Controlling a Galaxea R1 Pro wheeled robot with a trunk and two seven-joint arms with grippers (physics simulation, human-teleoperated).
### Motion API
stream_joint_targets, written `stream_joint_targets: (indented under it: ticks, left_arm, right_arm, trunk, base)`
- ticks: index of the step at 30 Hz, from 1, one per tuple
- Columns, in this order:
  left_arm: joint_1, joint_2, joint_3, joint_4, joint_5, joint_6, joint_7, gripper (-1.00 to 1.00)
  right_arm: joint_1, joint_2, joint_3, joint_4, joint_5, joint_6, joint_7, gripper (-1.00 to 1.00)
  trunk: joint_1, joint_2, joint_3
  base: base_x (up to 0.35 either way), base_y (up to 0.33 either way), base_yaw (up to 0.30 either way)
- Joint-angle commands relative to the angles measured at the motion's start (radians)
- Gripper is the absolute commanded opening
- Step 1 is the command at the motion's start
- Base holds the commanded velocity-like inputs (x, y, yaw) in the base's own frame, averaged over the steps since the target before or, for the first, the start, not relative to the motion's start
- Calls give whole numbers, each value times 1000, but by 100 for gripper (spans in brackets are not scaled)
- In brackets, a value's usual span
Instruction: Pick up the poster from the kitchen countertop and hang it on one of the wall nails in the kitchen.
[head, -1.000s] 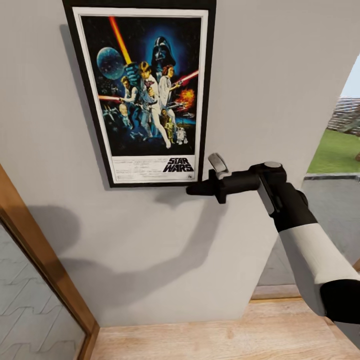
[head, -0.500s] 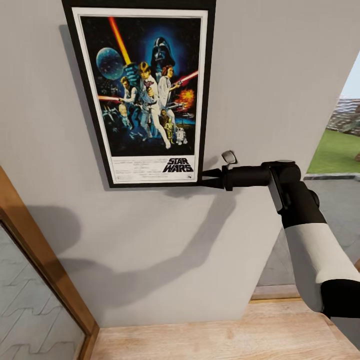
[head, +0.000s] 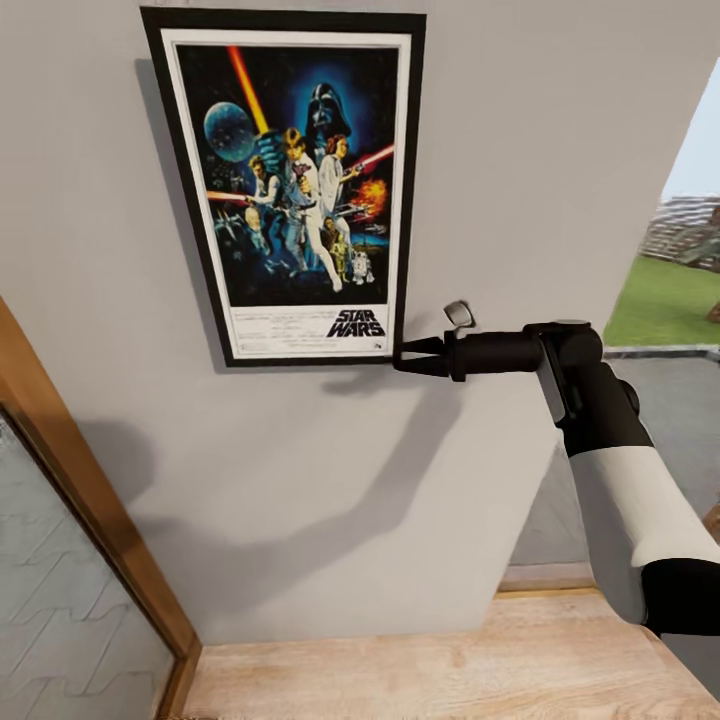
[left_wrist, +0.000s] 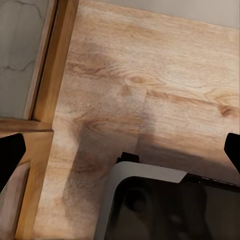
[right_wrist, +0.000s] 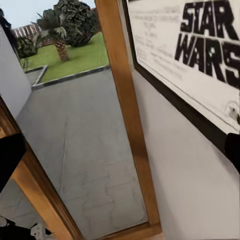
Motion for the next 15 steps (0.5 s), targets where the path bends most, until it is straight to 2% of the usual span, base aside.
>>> stream_joint_targets:
  ticks: [1,7,11,12,13,15]
  left_arm:
    - [0,-1,5,-1,1,0,-8,100]
    - [0,-1,5,-1,1,0,-8,100]
    - [0,0,5,-2,1,0,-9,100]
    - [0,0,5,-2,2,0,-9,100]
    - [0,1,5,-2,3,-1,-9,100]
    - [0,1,5,-1,3,-1,-10,100]
  right_arm:
    - [-1,-1,2,0,-2,10,2,100]
    - [0,-1,2,0,-3,11,3,100]
    - [109,-2,1,-44,-7,9,13,100]
    - [183,-2,0,-86,-8,-16,14,100]
    - [400,-3,-4,-157,-7,-121,12,100]
    - [469,-4,-21,-163,-7,-151,12,100]
  trunk:
    - [0,-2,-2]
    - [0,-2,-2]
    - [0,-2,-2]
    - [0,-2,-2]
    - [0,-2,-2]
    - [0,-2,-2]
  base:
    - [-154,0,0]
    - [-252,0,0]
    - [-44,0,0]
    - [-11,0,0]
    - [-2,0,0]
    - [-2,0,0]
